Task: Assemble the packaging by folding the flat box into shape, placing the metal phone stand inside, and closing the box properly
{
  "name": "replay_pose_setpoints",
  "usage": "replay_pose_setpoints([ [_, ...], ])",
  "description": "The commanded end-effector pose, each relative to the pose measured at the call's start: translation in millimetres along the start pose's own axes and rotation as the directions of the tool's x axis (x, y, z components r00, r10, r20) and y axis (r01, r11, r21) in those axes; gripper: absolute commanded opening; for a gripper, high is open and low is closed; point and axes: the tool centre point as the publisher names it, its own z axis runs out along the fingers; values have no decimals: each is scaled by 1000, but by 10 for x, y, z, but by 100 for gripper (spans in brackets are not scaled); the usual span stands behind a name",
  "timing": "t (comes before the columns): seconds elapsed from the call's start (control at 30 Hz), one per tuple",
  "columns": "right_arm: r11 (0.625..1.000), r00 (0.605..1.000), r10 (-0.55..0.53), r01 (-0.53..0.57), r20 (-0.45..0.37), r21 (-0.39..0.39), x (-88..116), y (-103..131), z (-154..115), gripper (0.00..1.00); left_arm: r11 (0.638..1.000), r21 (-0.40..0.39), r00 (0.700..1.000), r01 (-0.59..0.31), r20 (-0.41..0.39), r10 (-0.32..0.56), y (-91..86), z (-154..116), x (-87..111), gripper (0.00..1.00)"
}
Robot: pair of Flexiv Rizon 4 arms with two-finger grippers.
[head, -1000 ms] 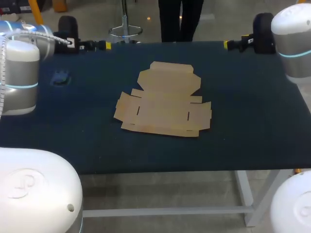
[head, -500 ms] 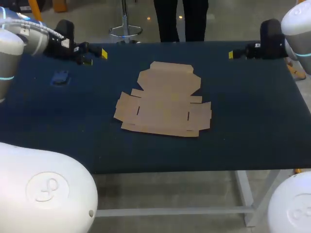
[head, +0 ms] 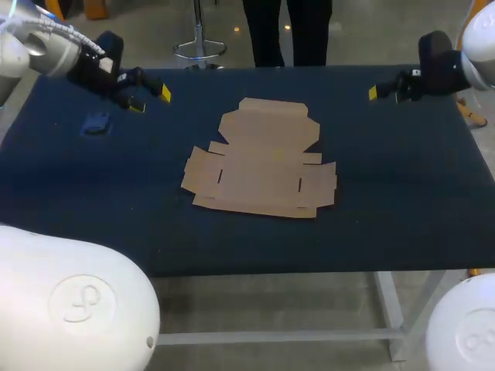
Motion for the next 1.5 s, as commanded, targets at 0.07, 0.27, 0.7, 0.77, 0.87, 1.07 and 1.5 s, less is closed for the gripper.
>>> replay_pose_setpoints([
  [0.07, 1000, 1000, 0, 0, -4, 2, -3, 0, -9, 100, 997, -79, 1000, 2, 1, -1, -35, -5, -2, 100],
  [0.27, 1000, 1000, 0, 0, -4, 2, -3, 0, -9, 100, 997, -79, 1000, 2, 1, -1, -35, -5, -2, 100],
  [0.7, 973, 977, 212, -213, 21, 86, -5, -380, 47, 100, 995, -78, 998, 62, -25, -64, 180, 261, -165, 100],
  [0.77, 969, 974, 224, -224, 12, 106, 24, -454, 64, 100, 994, -80, 997, 69, -23, -71, 223, 341, -197, 100],
  [0.87, 961, 969, 246, -246, 11, 125, 63, -550, 55, 100, 993, -91, 996, 80, -27, -83, 287, 483, -245, 100],
  [1.07, 944, 958, 286, -284, 16, 167, 83, -700, 100, 100, 989, -121, 996, 79, -30, -83, 336, 736, -320, 100],
  [1.5, 918, 943, 333, -331, 29, 218, 108, -947, 81, 100, 987, -146, 998, 59, 12, -58, 423, 1154, -462, 100],
])
